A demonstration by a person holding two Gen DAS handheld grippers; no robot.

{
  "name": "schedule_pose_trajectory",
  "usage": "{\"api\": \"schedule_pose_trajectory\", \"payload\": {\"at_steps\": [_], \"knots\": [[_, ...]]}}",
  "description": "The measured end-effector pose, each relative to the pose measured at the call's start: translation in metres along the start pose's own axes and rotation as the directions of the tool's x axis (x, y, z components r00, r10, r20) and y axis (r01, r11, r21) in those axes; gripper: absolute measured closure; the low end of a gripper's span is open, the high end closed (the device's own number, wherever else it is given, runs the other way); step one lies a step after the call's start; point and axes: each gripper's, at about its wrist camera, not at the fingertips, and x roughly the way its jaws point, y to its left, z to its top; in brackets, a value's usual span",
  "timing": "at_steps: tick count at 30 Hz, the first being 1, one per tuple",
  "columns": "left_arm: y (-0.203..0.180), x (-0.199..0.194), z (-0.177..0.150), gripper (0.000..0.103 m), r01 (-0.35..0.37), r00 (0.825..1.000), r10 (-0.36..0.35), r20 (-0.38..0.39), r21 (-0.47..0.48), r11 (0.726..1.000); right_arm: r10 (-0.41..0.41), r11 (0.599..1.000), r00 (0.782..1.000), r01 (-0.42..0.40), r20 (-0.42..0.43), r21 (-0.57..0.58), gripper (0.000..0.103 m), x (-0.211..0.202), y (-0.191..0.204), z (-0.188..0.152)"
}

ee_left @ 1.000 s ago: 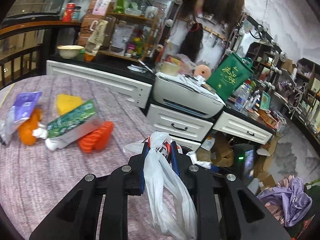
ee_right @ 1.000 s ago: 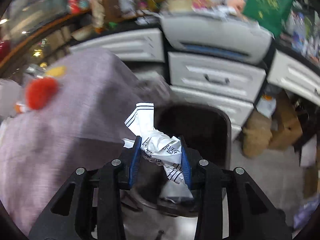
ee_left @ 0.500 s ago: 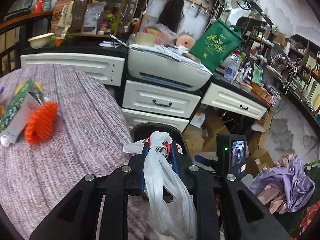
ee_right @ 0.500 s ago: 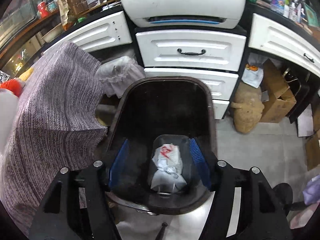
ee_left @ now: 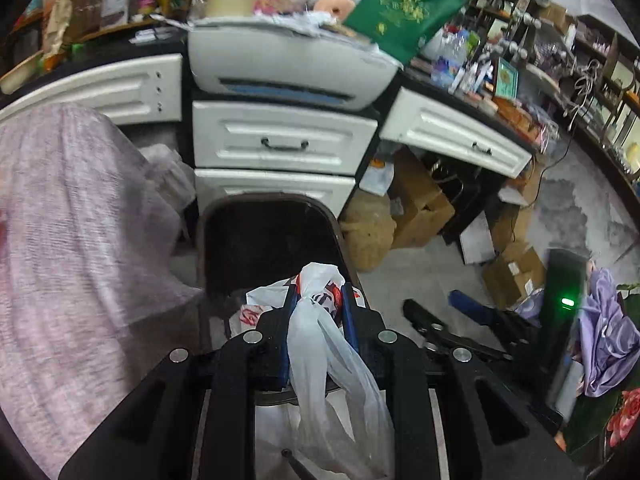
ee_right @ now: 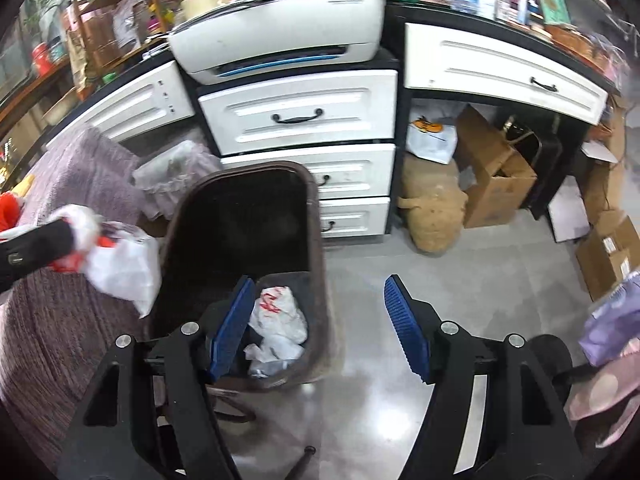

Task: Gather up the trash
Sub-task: 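Lower the clear plastic bag into the bin and open the left gripper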

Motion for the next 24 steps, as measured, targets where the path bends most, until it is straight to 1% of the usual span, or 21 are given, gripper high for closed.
{"api": "schedule_pose_trajectory", "payload": {"at_steps": [9,13,17,18,19,20,21,22,23,24], "knots": [[-0.007,0.046,-0.002,0.082,-0.063,0.994,0.067,-0.089,0.041,0.997,-0.04,0.998,0.999,0.039,0.029,0.042,0.036,-0.012,-0.029,-0.006],[-0.006,0.059,-0.006,0.082,-0.069,0.989,0.074,-0.129,0.047,0.997,-0.041,0.997,0.999,0.038,0.034,0.069,0.036,-0.014,-0.038,-0.006],[-0.007,0.065,-0.01,0.081,-0.083,0.985,0.093,-0.142,0.074,0.994,-0.045,0.995,0.998,0.041,0.041,0.088,0.036,-0.015,-0.042,-0.004],[-0.007,0.066,-0.01,0.078,-0.083,0.985,0.093,-0.143,0.075,0.994,-0.044,0.995,0.998,0.04,0.04,0.09,0.036,-0.016,-0.042,-0.003],[-0.007,0.067,-0.01,0.071,-0.078,0.986,0.088,-0.143,0.075,0.994,-0.044,0.995,0.998,0.04,0.041,0.092,0.036,-0.016,-0.042,-0.003],[-0.007,0.067,-0.01,0.059,-0.078,0.986,0.089,-0.139,0.076,0.994,-0.046,0.995,0.998,0.042,0.042,0.094,0.036,-0.016,-0.043,-0.002],[-0.008,0.067,-0.009,0.051,-0.082,0.987,0.092,-0.132,0.079,0.994,-0.047,0.995,0.998,0.043,0.043,0.096,0.035,-0.016,-0.043,-0.002],[-0.008,0.065,-0.009,0.035,-0.086,0.988,0.096,-0.12,0.081,0.993,-0.048,0.994,0.998,0.044,0.044,0.097,0.034,-0.017,-0.043,-0.002],[-0.009,0.063,-0.008,0.028,-0.087,0.99,0.095,-0.105,0.081,0.993,-0.049,0.994,0.998,0.045,0.044,0.1,0.033,-0.017,-0.044,-0.001],[-0.01,0.061,-0.007,0.027,-0.083,0.991,0.09,-0.095,0.079,0.993,-0.051,0.993,0.998,0.046,0.045,0.105,0.031,-0.017,-0.045,-0.001]]}}
